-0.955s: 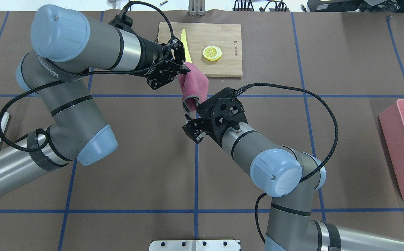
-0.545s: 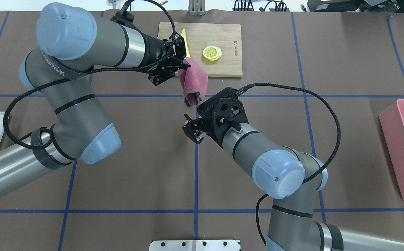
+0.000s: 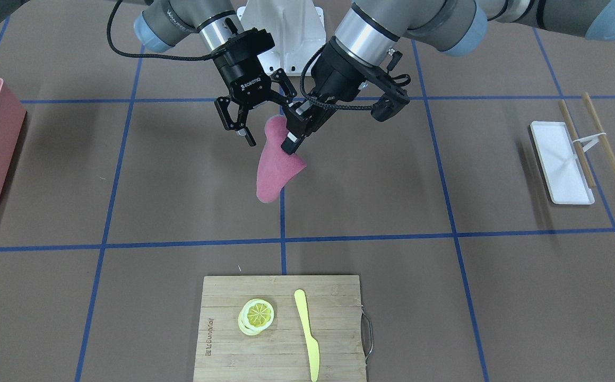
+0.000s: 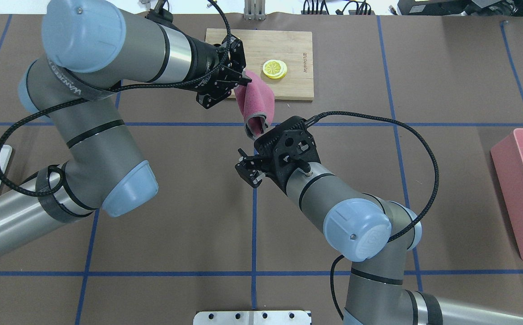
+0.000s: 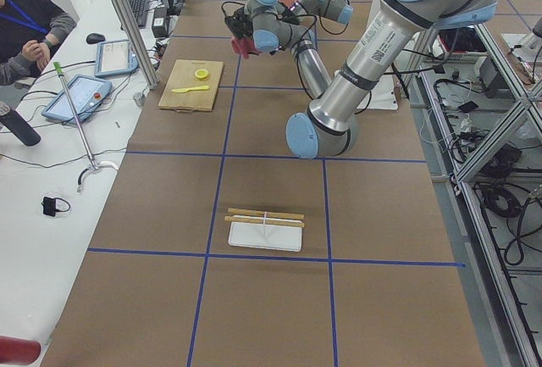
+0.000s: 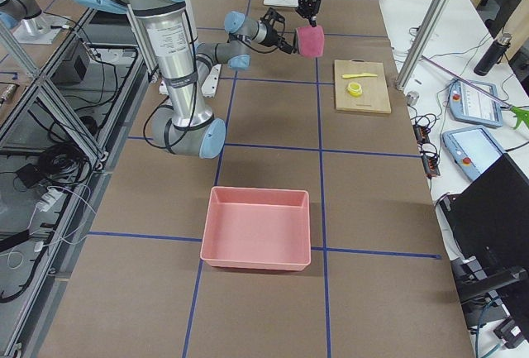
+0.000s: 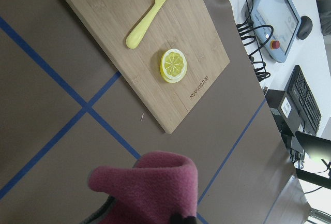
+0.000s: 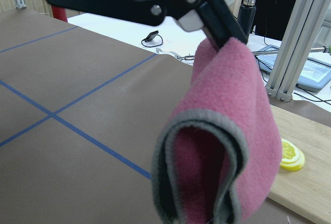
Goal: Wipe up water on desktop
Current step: 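Hold the pink cloth with both grippers near the cutting board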
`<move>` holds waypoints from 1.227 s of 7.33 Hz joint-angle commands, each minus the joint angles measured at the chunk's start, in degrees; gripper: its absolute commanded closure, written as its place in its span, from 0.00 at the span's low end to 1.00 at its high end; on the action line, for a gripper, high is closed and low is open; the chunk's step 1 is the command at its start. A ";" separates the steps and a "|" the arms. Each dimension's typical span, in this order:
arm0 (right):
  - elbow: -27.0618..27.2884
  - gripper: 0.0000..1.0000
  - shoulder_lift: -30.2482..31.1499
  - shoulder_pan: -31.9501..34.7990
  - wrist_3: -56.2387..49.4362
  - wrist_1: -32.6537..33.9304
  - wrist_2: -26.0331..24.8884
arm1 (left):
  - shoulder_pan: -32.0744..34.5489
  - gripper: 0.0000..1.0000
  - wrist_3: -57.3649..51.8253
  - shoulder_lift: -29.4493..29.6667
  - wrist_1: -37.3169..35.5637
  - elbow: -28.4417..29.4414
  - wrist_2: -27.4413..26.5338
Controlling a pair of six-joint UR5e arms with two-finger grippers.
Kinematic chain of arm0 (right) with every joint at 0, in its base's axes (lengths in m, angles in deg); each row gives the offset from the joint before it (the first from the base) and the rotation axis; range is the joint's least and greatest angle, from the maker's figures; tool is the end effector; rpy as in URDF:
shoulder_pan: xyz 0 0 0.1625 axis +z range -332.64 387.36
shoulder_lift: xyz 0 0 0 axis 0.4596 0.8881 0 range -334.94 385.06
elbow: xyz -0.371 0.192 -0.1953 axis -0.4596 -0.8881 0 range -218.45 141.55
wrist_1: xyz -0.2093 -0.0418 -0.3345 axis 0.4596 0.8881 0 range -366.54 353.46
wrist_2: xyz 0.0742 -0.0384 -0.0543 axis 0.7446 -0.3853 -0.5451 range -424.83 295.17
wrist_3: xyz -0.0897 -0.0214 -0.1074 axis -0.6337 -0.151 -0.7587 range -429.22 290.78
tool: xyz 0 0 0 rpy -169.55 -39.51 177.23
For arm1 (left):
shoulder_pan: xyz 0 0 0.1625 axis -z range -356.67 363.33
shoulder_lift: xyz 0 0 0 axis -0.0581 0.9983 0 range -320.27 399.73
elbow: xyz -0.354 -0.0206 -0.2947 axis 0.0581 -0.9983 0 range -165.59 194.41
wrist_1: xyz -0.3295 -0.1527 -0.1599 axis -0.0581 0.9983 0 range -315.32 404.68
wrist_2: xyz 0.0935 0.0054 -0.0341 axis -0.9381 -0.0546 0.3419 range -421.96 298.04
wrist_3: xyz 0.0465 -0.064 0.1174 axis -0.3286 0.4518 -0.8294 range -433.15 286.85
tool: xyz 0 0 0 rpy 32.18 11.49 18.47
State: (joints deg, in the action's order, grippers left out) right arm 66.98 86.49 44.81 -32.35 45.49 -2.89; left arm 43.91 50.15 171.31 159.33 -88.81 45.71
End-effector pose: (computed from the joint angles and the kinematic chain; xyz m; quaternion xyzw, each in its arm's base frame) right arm -0.5381 -0.3787 0.2266 0.5169 -0.4136 -0.0730 0.7459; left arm 0.4518 -0.5060 0.1288 -0.0778 0.6377 -0.3783 0.6664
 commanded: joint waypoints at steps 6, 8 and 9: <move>-0.13 0.26 0.18 1.36 0.05 0.00 -1.56 | -2.87 1.00 2.12 -0.10 -1.53 -3.39 0.17; -0.13 0.35 0.27 1.27 0.05 0.00 -1.47 | -2.87 1.00 1.51 -0.36 -1.53 -3.04 0.08; -0.13 0.46 0.35 1.27 -0.39 -0.09 -1.47 | -2.87 1.00 1.33 -0.62 -1.53 -3.04 0.08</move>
State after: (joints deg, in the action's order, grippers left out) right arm 66.85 86.77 46.10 -32.40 45.47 -4.39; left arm 41.04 51.78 170.97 157.80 -91.91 45.83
